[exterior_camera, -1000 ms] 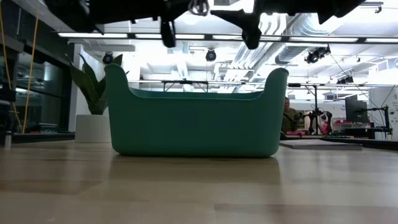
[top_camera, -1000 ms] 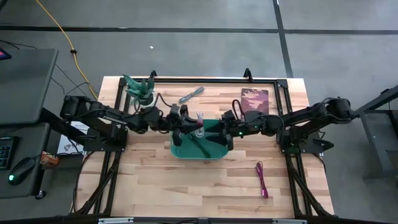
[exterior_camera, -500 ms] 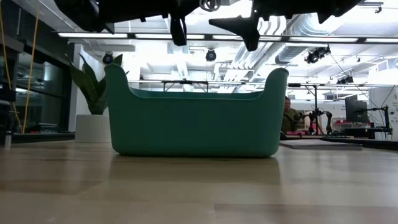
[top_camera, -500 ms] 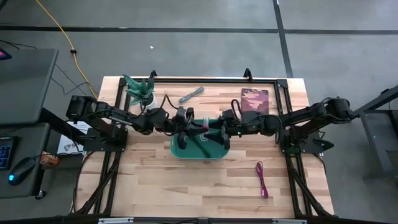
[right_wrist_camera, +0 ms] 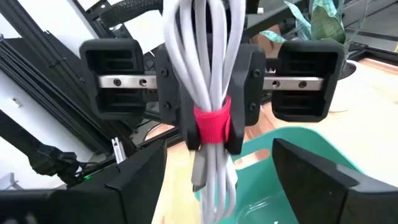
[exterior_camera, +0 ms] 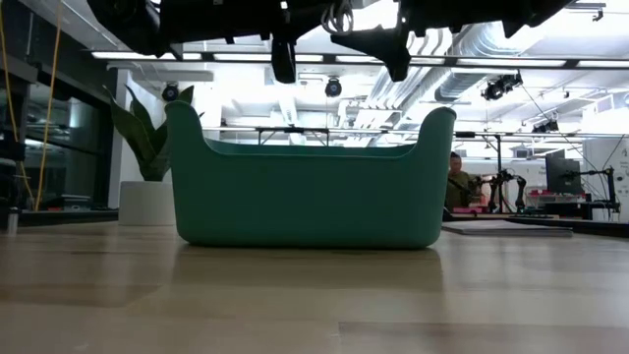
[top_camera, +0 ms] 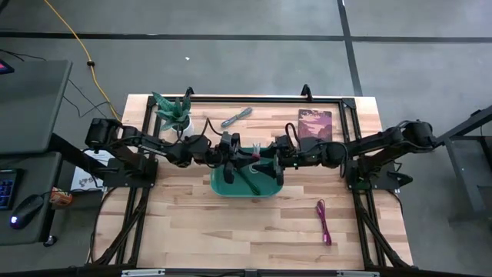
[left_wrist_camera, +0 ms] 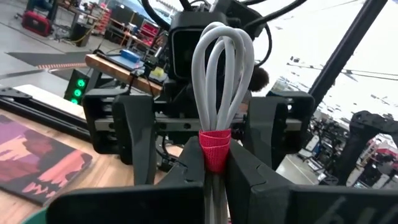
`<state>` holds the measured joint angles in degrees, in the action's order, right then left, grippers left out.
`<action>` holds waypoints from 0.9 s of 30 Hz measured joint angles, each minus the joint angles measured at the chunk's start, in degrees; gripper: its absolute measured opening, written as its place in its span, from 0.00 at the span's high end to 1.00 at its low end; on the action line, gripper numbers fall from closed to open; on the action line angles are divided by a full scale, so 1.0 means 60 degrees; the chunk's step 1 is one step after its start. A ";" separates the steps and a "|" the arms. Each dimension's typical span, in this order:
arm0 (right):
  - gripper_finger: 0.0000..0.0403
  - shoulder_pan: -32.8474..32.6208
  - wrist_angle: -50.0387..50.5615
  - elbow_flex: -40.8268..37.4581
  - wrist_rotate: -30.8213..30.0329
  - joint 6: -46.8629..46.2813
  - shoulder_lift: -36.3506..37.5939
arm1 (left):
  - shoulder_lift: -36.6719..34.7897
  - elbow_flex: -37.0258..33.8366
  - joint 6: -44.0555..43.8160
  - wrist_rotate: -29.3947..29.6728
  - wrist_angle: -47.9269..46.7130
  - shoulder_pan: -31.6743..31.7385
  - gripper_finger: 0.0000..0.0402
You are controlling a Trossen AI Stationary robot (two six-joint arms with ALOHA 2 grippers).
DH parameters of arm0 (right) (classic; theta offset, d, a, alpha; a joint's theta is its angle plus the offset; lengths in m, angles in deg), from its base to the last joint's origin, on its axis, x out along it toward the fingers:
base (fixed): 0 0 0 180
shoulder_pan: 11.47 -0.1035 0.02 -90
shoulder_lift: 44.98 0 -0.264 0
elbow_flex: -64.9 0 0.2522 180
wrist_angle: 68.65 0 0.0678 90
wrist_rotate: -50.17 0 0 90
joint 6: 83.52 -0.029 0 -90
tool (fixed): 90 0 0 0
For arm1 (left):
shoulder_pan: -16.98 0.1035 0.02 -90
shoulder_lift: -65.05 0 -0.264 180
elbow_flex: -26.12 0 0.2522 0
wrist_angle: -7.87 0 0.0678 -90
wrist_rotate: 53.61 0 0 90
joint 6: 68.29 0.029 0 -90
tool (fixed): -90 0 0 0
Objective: Pick and place USB-C Cables
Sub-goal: Put the white charger cable into the green bin
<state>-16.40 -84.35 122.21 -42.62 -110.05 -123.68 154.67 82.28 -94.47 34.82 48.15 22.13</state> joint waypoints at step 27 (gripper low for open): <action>0.93 0.0000 0.0023 0.0000 -0.0093 -0.0067 0.0000 | 0.0000 0.0000 0.0043 -0.0132 0.0047 -0.0004 0.74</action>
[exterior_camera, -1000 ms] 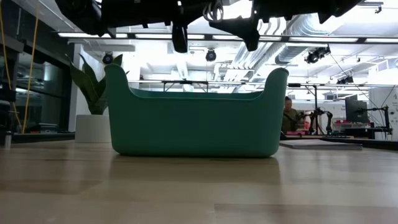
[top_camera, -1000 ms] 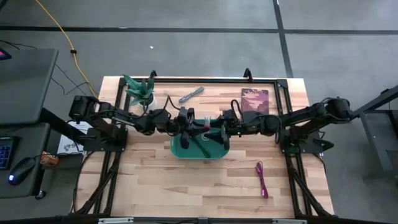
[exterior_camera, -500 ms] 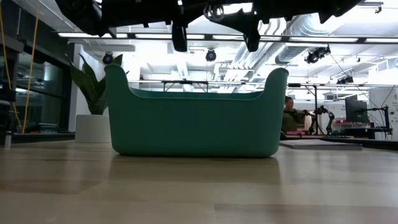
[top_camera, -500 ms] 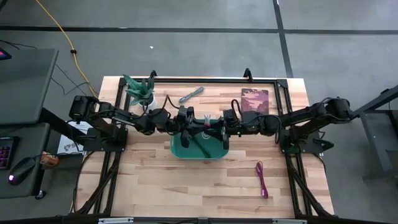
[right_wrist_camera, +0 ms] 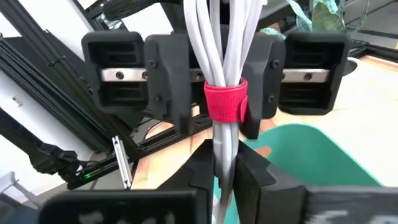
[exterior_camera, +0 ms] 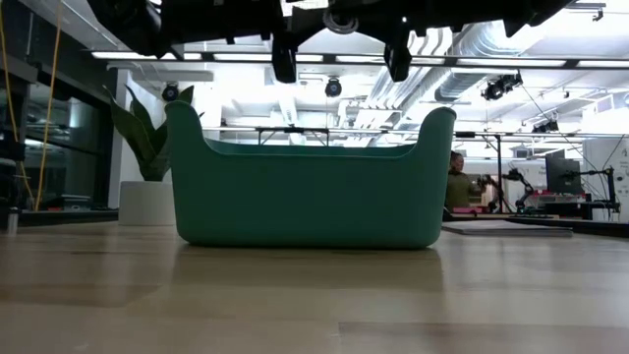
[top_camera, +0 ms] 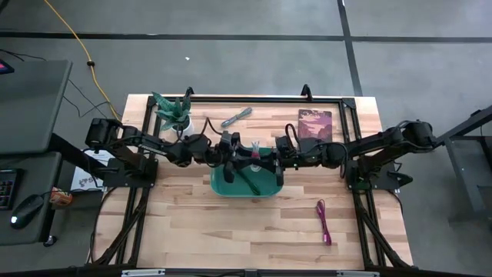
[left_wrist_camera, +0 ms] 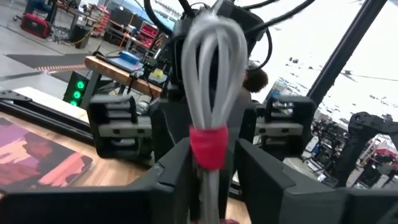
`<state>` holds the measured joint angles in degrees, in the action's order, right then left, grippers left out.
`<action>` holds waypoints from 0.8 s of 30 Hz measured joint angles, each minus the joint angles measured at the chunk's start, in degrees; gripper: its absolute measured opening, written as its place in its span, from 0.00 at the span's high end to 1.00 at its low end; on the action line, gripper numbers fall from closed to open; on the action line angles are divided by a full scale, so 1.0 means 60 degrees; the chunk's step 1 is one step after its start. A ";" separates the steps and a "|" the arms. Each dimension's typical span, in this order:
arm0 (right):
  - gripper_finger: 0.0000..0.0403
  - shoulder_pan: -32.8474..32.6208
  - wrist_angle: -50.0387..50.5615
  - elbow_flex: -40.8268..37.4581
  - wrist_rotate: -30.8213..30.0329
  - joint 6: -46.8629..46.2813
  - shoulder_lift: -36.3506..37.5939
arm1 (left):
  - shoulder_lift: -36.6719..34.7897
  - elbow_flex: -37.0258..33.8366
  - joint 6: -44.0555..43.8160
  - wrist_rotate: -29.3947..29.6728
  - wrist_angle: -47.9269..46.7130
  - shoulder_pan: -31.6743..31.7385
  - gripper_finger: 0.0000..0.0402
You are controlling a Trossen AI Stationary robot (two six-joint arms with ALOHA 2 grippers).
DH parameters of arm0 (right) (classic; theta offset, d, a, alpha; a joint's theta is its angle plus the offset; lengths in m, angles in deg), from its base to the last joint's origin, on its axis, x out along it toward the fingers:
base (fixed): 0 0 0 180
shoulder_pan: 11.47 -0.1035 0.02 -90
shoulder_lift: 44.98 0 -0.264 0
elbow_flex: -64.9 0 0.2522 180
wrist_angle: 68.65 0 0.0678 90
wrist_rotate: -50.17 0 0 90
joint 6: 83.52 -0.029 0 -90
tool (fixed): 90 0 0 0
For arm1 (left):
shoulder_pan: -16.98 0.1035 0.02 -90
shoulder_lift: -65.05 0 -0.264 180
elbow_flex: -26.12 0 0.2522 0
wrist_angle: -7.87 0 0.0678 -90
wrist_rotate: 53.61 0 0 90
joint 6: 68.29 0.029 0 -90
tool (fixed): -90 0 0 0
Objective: Pick and place USB-C Cables
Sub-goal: Put the white charger cable into the green bin
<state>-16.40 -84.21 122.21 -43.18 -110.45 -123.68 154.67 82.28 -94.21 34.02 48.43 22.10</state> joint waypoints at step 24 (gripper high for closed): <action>0.98 0.0004 0.3564 0.0000 -0.0765 0.0488 0.2833 | -0.5928 -0.0976 0.1006 -0.1628 -0.6655 0.1332 0.51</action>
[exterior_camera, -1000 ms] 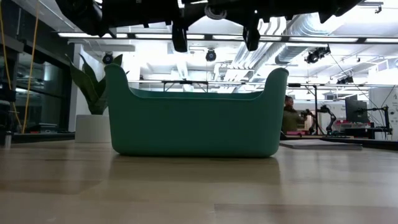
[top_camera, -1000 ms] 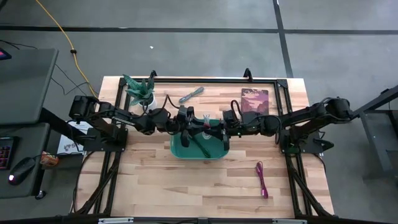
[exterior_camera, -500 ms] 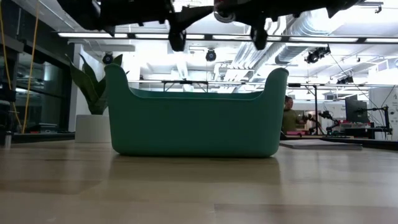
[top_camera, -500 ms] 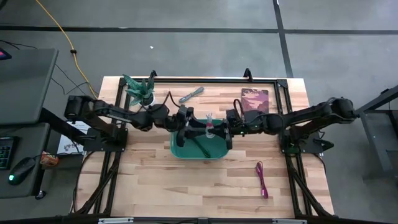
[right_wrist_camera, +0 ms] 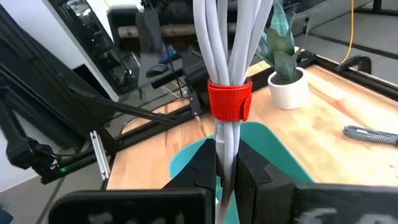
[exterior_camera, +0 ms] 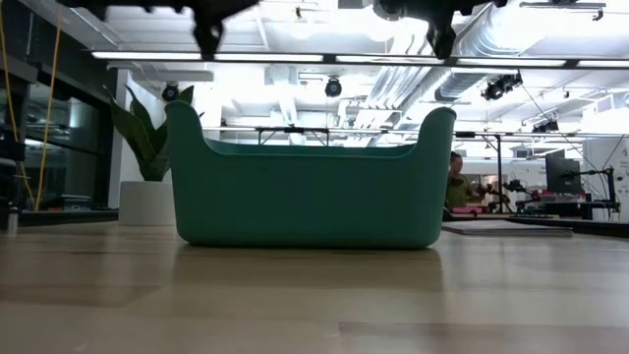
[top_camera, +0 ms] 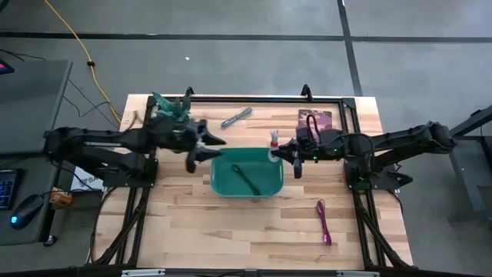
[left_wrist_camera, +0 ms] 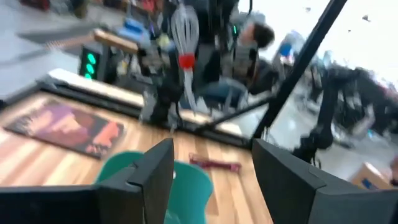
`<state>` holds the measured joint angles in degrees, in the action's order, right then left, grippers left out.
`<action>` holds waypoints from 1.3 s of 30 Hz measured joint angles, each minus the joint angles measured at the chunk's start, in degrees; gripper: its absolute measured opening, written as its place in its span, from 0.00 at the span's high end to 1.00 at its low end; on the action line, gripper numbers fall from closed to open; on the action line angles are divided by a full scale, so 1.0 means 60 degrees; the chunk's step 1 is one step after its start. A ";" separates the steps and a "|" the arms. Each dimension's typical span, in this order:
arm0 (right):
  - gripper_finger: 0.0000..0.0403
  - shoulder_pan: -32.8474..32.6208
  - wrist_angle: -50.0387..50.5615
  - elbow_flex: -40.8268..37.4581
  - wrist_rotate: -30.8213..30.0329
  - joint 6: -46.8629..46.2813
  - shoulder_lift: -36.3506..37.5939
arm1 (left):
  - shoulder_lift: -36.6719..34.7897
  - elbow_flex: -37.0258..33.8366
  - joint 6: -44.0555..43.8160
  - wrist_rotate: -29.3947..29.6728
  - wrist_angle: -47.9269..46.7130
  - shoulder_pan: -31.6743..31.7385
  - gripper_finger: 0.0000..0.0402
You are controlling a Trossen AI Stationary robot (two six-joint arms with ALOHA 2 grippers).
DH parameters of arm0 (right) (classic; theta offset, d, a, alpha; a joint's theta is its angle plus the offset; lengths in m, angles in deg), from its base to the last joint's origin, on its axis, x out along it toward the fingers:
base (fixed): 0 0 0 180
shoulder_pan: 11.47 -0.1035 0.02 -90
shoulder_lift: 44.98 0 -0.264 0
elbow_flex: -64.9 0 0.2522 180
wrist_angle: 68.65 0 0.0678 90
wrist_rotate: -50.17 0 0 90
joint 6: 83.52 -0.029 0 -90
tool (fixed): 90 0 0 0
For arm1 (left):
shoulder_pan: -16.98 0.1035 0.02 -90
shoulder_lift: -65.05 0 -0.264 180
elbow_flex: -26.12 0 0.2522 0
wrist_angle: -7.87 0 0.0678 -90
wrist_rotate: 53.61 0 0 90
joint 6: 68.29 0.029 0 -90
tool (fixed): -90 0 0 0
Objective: Pick and place USB-C Cables
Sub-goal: Put the white charger cable into the green bin
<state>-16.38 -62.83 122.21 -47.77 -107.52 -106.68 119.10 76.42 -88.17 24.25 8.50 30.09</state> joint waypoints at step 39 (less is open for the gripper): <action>0.98 -0.0075 0.9944 0.9067 0.1626 0.4114 -0.7714 | -0.3139 -0.0955 0.0674 0.1423 0.0495 -0.0650 0.51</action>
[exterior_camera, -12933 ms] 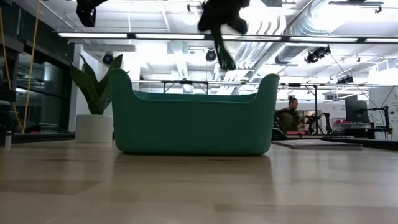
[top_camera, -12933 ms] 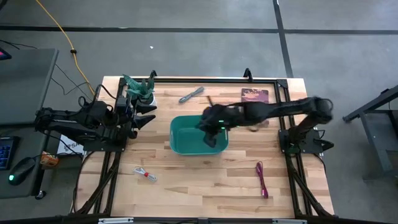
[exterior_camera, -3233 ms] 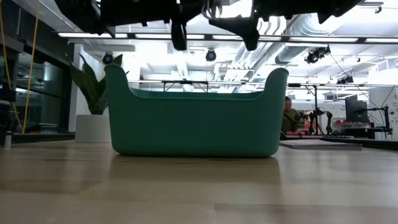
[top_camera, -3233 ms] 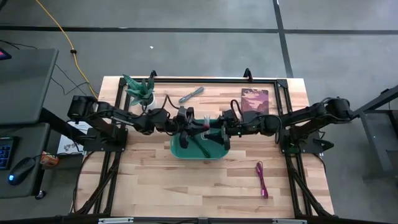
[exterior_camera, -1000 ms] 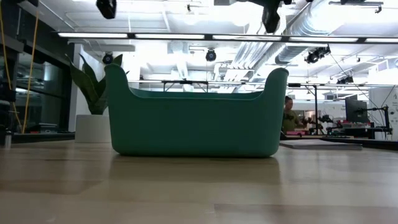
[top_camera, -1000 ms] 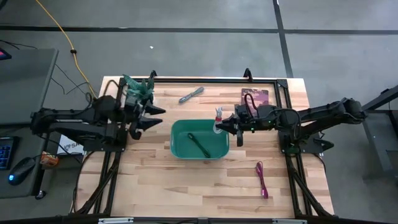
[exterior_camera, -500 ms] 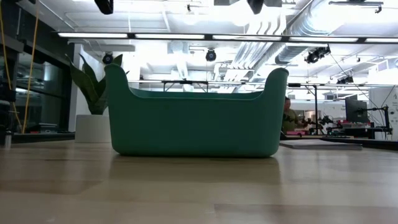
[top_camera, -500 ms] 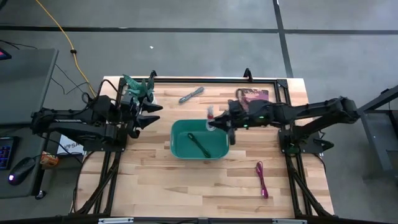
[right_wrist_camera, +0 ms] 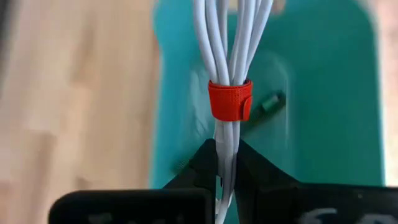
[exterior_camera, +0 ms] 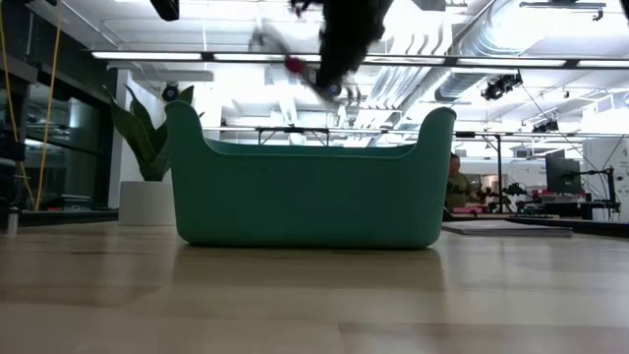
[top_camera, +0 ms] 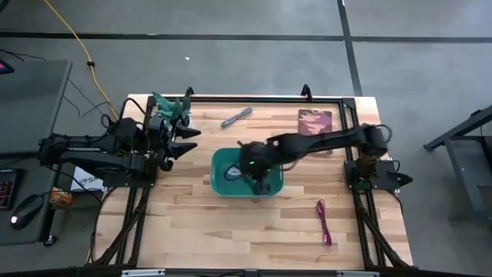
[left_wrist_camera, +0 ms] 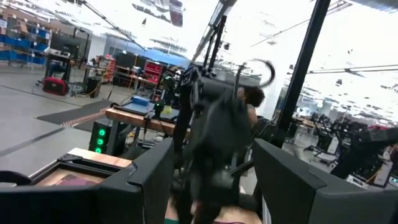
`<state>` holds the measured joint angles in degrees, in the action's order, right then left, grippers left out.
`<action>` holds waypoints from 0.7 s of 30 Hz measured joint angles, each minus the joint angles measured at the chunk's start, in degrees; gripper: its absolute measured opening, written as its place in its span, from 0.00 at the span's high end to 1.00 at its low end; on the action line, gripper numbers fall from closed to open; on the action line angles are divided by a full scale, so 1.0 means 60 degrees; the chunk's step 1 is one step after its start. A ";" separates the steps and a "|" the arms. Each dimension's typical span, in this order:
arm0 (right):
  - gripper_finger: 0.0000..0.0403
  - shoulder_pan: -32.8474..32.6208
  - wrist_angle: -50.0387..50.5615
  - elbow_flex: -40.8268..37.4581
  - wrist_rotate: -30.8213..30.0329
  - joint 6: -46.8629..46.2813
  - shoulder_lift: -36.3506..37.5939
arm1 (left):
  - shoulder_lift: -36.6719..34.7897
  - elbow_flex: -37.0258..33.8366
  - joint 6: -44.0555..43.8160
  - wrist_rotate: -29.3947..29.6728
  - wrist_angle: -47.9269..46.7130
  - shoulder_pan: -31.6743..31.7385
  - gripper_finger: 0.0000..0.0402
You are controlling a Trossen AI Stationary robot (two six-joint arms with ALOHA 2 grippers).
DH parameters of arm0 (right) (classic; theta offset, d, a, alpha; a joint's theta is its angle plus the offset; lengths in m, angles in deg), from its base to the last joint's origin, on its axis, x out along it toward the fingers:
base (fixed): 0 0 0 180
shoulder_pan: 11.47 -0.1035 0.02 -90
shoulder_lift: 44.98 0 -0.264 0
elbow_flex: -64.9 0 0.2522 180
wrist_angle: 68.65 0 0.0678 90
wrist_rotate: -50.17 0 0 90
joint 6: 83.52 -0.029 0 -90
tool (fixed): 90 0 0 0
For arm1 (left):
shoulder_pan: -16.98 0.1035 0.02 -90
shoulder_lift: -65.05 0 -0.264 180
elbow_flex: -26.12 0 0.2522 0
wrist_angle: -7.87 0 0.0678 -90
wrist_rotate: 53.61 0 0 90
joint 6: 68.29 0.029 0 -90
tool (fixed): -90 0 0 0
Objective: Pick and place USB-C Cables
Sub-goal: Put the white charger cable into the green bin
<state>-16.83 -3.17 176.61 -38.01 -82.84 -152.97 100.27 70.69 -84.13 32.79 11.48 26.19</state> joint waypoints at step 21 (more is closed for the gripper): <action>0.98 -0.0178 0.1042 0.1289 -0.1232 0.6306 -0.2919 | 0.0000 0.0000 0.0002 0.0075 0.0004 0.0002 0.51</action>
<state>-17.89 3.08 184.35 -45.40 -45.00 -170.48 100.27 70.69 -84.12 33.24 11.50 26.20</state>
